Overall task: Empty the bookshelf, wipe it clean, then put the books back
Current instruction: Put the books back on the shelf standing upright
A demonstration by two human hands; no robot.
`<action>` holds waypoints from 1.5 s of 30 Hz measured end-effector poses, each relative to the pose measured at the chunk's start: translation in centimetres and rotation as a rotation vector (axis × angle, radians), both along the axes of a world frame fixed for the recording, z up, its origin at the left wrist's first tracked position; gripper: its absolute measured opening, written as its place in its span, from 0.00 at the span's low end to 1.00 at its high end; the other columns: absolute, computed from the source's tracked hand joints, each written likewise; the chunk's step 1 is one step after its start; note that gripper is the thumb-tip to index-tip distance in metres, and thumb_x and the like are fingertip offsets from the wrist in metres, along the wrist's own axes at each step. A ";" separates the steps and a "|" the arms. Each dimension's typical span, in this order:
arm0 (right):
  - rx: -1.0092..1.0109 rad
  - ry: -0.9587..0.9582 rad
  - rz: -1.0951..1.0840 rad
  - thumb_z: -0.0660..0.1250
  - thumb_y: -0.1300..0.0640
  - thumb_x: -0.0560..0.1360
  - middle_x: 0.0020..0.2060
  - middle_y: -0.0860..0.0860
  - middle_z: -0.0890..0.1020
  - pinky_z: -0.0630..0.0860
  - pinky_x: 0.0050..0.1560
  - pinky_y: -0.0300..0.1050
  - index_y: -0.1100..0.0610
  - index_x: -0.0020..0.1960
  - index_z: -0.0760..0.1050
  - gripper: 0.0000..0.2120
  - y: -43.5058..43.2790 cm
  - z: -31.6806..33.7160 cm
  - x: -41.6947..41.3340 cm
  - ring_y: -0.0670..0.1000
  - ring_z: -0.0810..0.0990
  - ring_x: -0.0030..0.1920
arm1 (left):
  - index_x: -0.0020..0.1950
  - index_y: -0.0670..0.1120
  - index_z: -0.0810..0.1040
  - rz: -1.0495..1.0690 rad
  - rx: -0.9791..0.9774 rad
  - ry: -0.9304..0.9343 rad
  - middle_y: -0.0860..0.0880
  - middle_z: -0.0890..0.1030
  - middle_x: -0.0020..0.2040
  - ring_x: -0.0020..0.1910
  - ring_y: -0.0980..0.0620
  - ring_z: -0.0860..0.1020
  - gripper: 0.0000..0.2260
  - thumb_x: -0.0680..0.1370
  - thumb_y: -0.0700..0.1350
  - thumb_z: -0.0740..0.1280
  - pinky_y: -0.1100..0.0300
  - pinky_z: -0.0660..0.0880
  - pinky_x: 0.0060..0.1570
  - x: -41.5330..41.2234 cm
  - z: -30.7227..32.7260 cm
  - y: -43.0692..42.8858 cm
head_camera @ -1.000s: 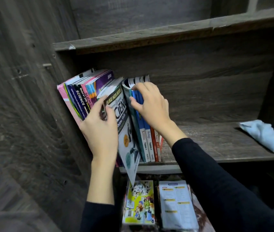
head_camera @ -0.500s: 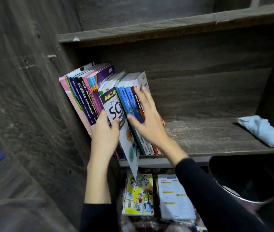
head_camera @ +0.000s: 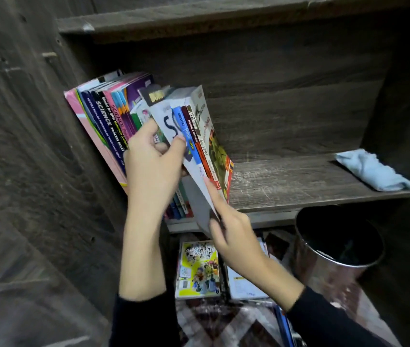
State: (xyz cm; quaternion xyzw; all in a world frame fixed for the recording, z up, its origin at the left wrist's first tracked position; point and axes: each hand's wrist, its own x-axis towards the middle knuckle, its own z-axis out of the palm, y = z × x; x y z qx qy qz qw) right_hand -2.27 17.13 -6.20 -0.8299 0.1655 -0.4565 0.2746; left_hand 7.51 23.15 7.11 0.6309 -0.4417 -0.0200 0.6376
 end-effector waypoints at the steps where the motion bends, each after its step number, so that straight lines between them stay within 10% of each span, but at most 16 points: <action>1: -0.040 -0.059 -0.022 0.52 0.61 0.73 0.60 0.57 0.79 0.68 0.51 0.31 0.55 0.76 0.58 0.30 0.1 0.3 -1.0 0.45 0.76 0.46 | 0.44 0.52 0.75 -0.035 -0.027 -0.011 0.49 0.84 0.38 0.37 0.48 0.84 0.06 0.77 0.41 0.66 0.44 0.80 0.38 -1.0 0.5 0.2; 6: -0.147 -0.271 -0.228 0.55 0.65 0.72 0.52 0.51 0.80 0.64 0.45 0.20 0.55 0.72 0.60 0.28 0.6 2.2 -5.0 0.32 0.72 0.40 | 0.46 0.53 0.76 -0.240 -0.198 -0.057 0.46 0.83 0.41 0.38 0.41 0.82 0.07 0.75 0.40 0.66 0.40 0.79 0.35 -6.1 2.6 0.6; 13: -0.120 -0.253 -0.331 0.54 0.66 0.69 0.64 0.51 0.76 0.64 0.46 0.20 0.51 0.72 0.59 0.32 -2.4 2.7 -4.9 0.50 0.77 0.46 | 0.45 0.56 0.74 -0.213 -0.198 -0.092 0.52 0.82 0.43 0.42 0.45 0.82 0.05 0.76 0.45 0.65 0.41 0.79 0.40 -6.3 1.8 -2.2; 17: 0.074 -0.085 -0.291 0.55 0.66 0.70 0.57 0.55 0.80 0.70 0.38 0.43 0.45 0.73 0.55 0.34 -4.2 1.1 -2.3 0.55 0.78 0.39 | 0.44 0.58 0.72 -0.072 -0.053 -0.173 0.54 0.80 0.42 0.46 0.45 0.78 0.05 0.77 0.48 0.64 0.41 0.76 0.48 -5.0 -0.4 -4.5; 21: 0.267 0.122 -0.173 0.59 0.67 0.74 0.59 0.58 0.79 0.73 0.48 0.48 0.47 0.75 0.54 0.34 -5.6 -0.1 0.9 0.62 0.79 0.53 | 0.52 0.47 0.75 0.083 0.031 -0.204 0.53 0.78 0.40 0.40 0.56 0.76 0.05 0.77 0.42 0.66 0.55 0.78 0.46 -2.1 -2.8 -6.2; 27: 0.614 0.159 0.253 0.69 0.71 0.69 0.68 0.46 0.67 0.66 0.66 0.38 0.47 0.74 0.59 0.40 -9.0 -1.4 1.6 0.46 0.67 0.68 | 0.69 0.41 0.71 0.366 0.094 -0.217 0.47 0.74 0.58 0.49 0.59 0.68 0.23 0.74 0.38 0.70 0.77 0.59 0.47 -0.3 -3.8 -6.8; 32: 0.842 -0.020 0.238 0.73 0.75 0.65 0.63 0.56 0.75 0.72 0.53 0.26 0.58 0.60 0.73 0.27 -11.3 -2.2 1.5 0.50 0.72 0.63 | 0.71 0.44 0.67 0.374 0.090 -0.122 0.45 0.76 0.61 0.46 0.57 0.73 0.29 0.73 0.42 0.73 0.72 0.65 0.44 0.7 -4.4 -7.6; 37: 0.832 -0.006 0.203 0.72 0.71 0.68 0.67 0.55 0.72 0.66 0.61 0.27 0.66 0.68 0.69 0.29 -11.9 -3.0 2.3 0.43 0.69 0.65 | 0.63 0.45 0.73 0.311 0.072 -0.149 0.46 0.79 0.53 0.43 0.57 0.77 0.23 0.71 0.44 0.75 0.81 0.68 0.39 1.1 -5.3 -9.1; 41: 0.920 0.026 0.261 0.70 0.58 0.73 0.68 0.49 0.72 0.61 0.73 0.46 0.59 0.67 0.72 0.23 -12.9 -3.1 2.5 0.43 0.67 0.69 | 0.52 0.47 0.73 0.308 -0.004 -0.192 0.48 0.78 0.45 0.37 0.55 0.79 0.16 0.70 0.44 0.76 0.70 0.75 0.39 1.8 -6.4 -10.2; 45: 0.922 -0.055 0.189 0.66 0.57 0.77 0.66 0.49 0.73 0.61 0.70 0.39 0.59 0.66 0.74 0.18 -13.3 -3.6 3.3 0.43 0.68 0.68 | 0.54 0.46 0.73 0.455 -0.019 -0.259 0.50 0.76 0.46 0.37 0.54 0.76 0.18 0.69 0.48 0.76 0.60 0.73 0.38 1.8 -7.3 -10.9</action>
